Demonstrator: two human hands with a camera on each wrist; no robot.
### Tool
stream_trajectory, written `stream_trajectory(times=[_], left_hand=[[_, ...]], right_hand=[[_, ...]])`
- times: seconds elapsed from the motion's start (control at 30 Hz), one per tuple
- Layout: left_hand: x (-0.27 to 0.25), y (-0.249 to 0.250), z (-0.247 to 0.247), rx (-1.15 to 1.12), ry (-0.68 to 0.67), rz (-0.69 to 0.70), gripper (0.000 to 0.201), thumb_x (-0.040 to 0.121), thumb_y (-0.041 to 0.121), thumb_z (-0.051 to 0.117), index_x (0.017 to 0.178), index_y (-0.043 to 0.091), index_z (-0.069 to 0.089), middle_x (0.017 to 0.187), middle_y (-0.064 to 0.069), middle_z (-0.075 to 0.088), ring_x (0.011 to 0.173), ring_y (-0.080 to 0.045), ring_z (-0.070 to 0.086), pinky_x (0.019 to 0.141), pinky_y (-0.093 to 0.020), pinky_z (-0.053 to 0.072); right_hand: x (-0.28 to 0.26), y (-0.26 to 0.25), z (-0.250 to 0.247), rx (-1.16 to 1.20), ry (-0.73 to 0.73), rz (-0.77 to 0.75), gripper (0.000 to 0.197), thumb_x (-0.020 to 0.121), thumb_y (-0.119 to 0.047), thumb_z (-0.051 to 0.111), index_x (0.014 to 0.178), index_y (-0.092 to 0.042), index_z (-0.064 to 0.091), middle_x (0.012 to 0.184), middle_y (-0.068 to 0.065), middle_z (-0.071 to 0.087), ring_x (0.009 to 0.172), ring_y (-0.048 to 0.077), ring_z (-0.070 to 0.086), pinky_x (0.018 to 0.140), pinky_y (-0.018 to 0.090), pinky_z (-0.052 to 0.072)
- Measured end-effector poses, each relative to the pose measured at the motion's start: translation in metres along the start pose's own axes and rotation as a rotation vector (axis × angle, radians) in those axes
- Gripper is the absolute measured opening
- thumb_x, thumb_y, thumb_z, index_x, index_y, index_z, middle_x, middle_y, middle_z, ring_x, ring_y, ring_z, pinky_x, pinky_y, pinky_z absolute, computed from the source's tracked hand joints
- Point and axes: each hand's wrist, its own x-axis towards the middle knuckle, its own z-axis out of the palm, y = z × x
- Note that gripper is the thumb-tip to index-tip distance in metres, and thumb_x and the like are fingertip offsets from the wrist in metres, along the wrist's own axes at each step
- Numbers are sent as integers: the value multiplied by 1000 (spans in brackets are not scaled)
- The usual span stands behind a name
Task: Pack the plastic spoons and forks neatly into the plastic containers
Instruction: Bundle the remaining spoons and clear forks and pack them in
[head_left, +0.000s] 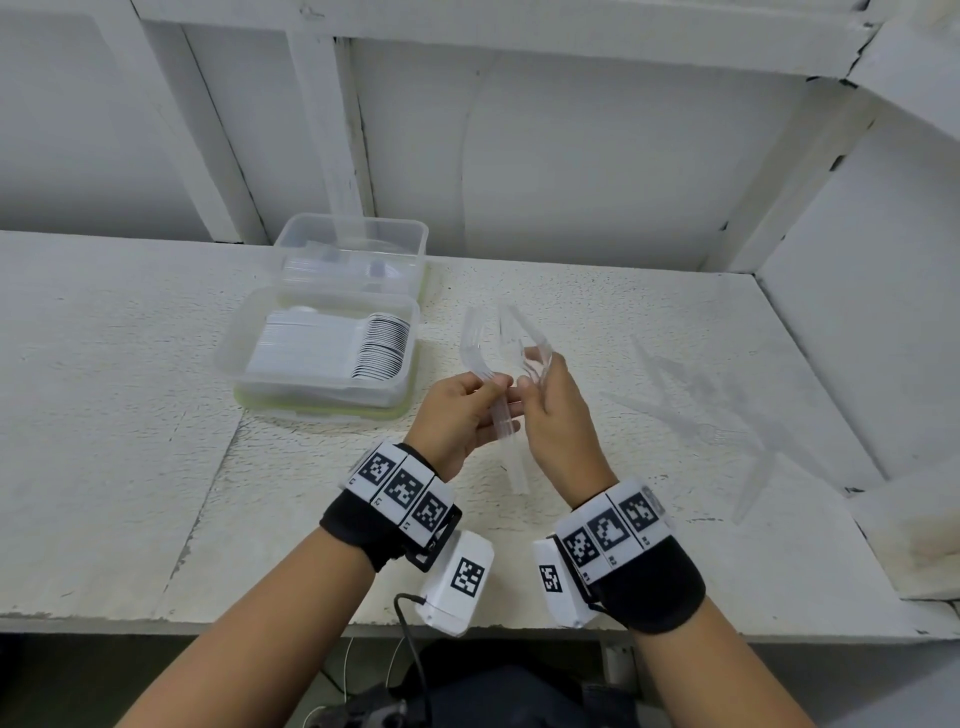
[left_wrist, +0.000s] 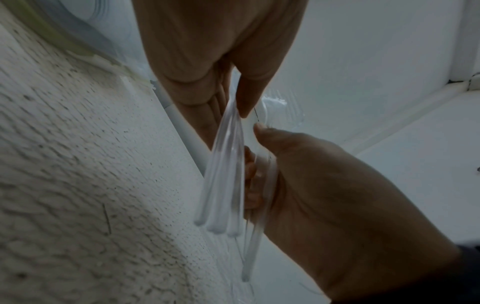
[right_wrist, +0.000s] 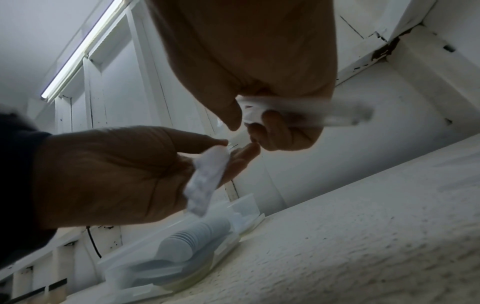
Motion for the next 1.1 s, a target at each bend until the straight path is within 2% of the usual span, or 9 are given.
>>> stream_trajectory(times=[0.1,0.23,0.37,0.53,0.67,0.77,0.9,1.0,1.1], left_hand=[[0,0,1,-30,8,2,12,94,13,53,88,5,60,84,-7,72,77,-15,70,76,-31,57],[-2,0,3,-34,21,17,12,93,13,55,83,8,60,88,-9,70,79,-16,69,74,-29,57],[-2,-3,4,-53,14,12,15,92,12,55,98,0,62,96,-12,69,82,-18,68,70,-27,58],[-4,-2,5,-74,34,4,15,93,10,53,83,3,61,83,-13,68,70,-17,68,60,-24,56],[-3,0,3,-47,34,-9,17,94,12,53,82,1,59,81,-12,67,74,-20,66,61,-24,56],[-5,1,4,-22,21,-17,21,93,12,54,74,4,58,74,-10,66,66,-16,66,56,-22,54],[-4,2,3,25,15,-30,19,93,11,53,77,5,61,73,-8,68,66,-14,67,62,-25,58],[-3,3,0,37,7,-35,12,93,12,53,89,4,61,81,-7,71,71,-14,70,70,-28,58],[-4,4,-2,-5,32,-38,11,93,12,54,94,3,60,88,-10,70,74,-14,70,72,-28,58]], right_hand=[[-1,0,1,22,37,13,22,99,-25,35,122,-25,34,119,8,49,94,17,57,79,37,49],[-1,0,0,-90,72,-20,20,99,-22,38,117,-17,44,106,8,45,71,3,47,59,19,39],[-2,0,1,-206,171,-24,17,96,-20,47,108,-11,57,103,4,48,71,4,45,56,8,34],[0,0,5,-182,163,-57,22,94,-19,51,107,-10,65,101,4,49,98,19,50,77,20,40],[3,-4,2,-1,63,18,28,96,-21,48,116,-10,64,104,0,39,99,8,46,85,8,42],[4,-6,2,34,13,67,29,96,-24,48,117,-11,63,104,-3,38,108,12,42,97,20,40],[6,-7,0,52,-11,111,30,96,-28,47,114,-10,63,107,-2,40,112,18,46,93,23,40],[6,-9,-10,-73,135,35,32,100,-25,35,119,-13,59,104,2,53,98,15,52,85,25,40],[5,-10,-20,-105,164,50,35,99,-38,33,120,-14,48,73,-7,54,66,9,49,69,27,38]])
